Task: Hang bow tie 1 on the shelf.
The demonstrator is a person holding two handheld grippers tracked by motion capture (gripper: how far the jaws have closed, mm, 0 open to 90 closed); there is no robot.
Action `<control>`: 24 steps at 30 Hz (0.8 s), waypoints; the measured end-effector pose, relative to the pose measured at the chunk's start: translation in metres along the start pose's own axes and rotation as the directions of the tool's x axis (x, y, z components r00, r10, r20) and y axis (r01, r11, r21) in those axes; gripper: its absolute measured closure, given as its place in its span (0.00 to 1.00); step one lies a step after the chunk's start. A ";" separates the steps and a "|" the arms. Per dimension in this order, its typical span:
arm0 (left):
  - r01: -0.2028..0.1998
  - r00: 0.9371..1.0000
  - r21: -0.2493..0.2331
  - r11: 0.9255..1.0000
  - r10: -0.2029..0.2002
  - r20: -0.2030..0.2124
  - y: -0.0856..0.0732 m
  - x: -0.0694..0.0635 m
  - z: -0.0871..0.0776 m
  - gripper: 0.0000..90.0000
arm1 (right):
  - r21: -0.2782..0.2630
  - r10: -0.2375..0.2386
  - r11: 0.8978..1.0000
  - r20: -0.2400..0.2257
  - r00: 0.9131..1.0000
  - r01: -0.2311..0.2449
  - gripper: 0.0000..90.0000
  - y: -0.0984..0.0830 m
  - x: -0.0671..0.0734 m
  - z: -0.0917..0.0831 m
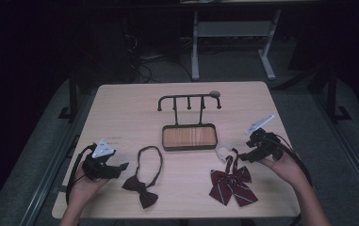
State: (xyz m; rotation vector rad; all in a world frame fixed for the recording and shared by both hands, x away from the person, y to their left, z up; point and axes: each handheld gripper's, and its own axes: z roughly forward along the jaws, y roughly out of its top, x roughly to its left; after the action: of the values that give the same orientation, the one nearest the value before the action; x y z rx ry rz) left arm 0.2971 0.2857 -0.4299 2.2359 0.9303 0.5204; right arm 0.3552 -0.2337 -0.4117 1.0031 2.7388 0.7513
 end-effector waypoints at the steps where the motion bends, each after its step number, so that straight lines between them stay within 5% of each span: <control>1: 0.001 1.000 -0.004 1.000 -0.001 0.000 0.000 0.000 0.000 0.31 | 0.010 -0.003 1.000 -0.003 1.000 0.003 0.39 0.002 0.000 0.002; 9: 0.003 1.000 0.002 1.000 -0.003 -0.002 0.000 -0.002 0.001 0.31 | 0.042 -0.013 0.999 -0.026 1.000 0.014 0.51 0.013 -0.007 0.021; 24: -0.001 1.000 0.007 1.000 0.001 -0.004 0.000 0.001 0.002 0.31 | 0.074 -0.015 0.997 -0.023 1.000 0.016 0.54 0.028 -0.010 0.030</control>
State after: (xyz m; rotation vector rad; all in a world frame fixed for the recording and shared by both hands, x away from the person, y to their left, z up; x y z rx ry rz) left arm 0.2990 0.2849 -0.4311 2.2422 0.9337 0.5227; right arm 0.3878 -0.2097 -0.4248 0.9921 2.8094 0.6676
